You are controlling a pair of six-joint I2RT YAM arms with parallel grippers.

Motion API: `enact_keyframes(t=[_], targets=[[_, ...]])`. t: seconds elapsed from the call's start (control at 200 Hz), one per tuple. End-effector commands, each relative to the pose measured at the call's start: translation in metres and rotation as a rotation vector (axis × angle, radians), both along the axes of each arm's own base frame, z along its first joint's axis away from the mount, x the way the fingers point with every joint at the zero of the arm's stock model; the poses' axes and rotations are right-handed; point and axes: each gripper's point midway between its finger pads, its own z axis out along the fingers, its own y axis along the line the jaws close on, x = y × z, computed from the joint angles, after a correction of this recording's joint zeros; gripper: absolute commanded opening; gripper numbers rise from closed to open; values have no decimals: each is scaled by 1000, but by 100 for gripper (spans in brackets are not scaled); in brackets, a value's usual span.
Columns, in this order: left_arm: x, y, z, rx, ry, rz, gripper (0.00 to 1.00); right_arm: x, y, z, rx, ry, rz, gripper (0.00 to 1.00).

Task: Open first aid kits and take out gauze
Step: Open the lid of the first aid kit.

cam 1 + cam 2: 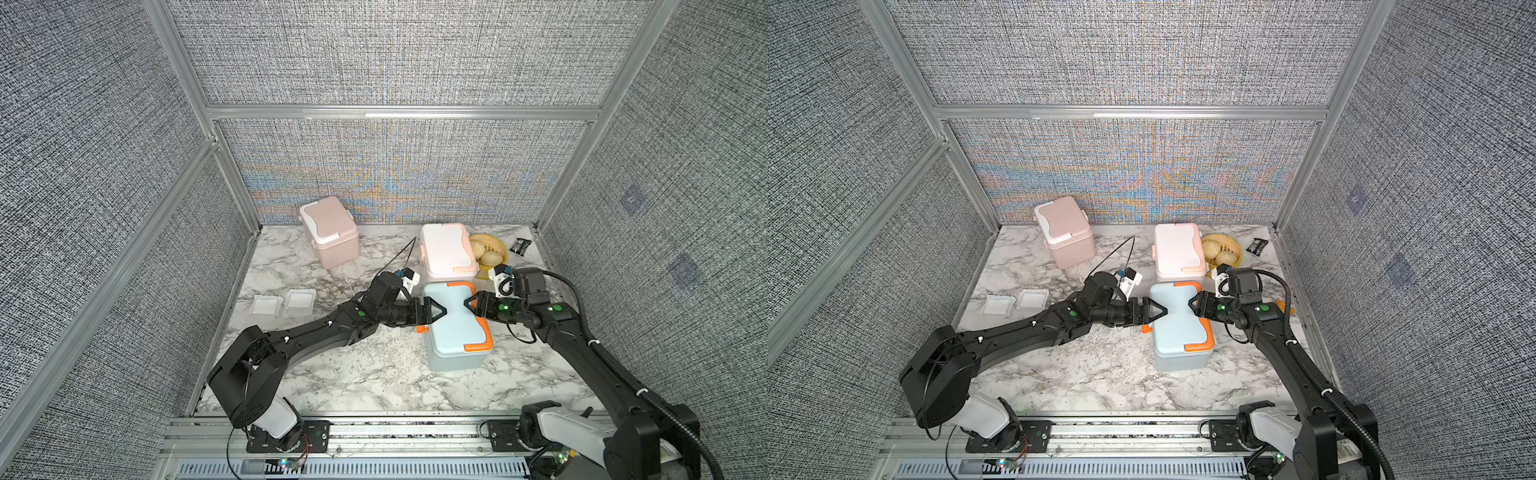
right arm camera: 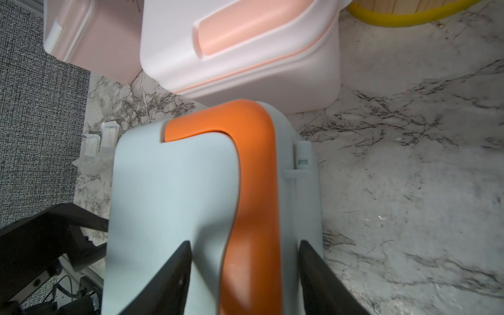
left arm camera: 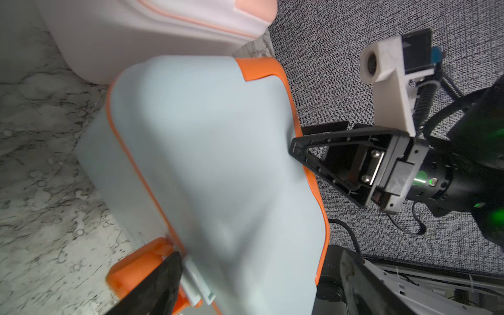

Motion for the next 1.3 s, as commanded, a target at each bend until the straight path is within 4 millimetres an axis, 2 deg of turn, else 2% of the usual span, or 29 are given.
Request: enact_keyframes(t=[0.0, 0.155, 0.31, 0.49, 0.625, 0.75, 0.846, 0.976, 1.071, 1.121, 1.131, 1.156, 1.211, 1.296], targets=[[-8, -7, 10, -78, 41, -37, 93, -26, 14, -12, 63, 111, 68, 62], [-13, -9, 21, -179, 90, -45, 94, -33, 18, -13, 92, 117, 73, 63], [-13, -10, 40, -271, 105, -57, 94, -39, 28, -8, 137, 112, 90, 66], [-8, 6, 63, -268, 54, -16, 95, -47, 43, -4, 143, 108, 113, 69], [-8, 17, 77, -266, 14, 8, 96, -49, 22, -3, 28, 95, 38, 80], [-4, 14, 88, -265, 0, 9, 96, -50, 6, 17, -27, 37, -12, 90], [1, -1, 98, -273, -6, -10, 96, -53, -6, 35, -66, -11, -50, 99], [3, -38, 116, -277, -22, -79, 96, -59, -34, 64, -137, -104, -163, 99], [7, -64, 128, -262, -53, -113, 96, -71, -54, 89, -165, -177, -244, 99], [10, -80, 130, -251, -67, -128, 96, -76, -66, 93, -201, -181, -287, 99], [10, -83, 131, -250, -75, -133, 97, -79, -69, 106, -189, -217, -301, 99], [12, -90, 132, -245, -86, -141, 97, -83, -74, 114, -196, -235, -321, 99], [15, -107, 135, -235, -96, -162, 97, -90, -83, 123, -217, -245, -354, 99], [26, -130, 125, -187, -95, -180, 98, -98, -89, 133, -220, -264, -365, 99]])
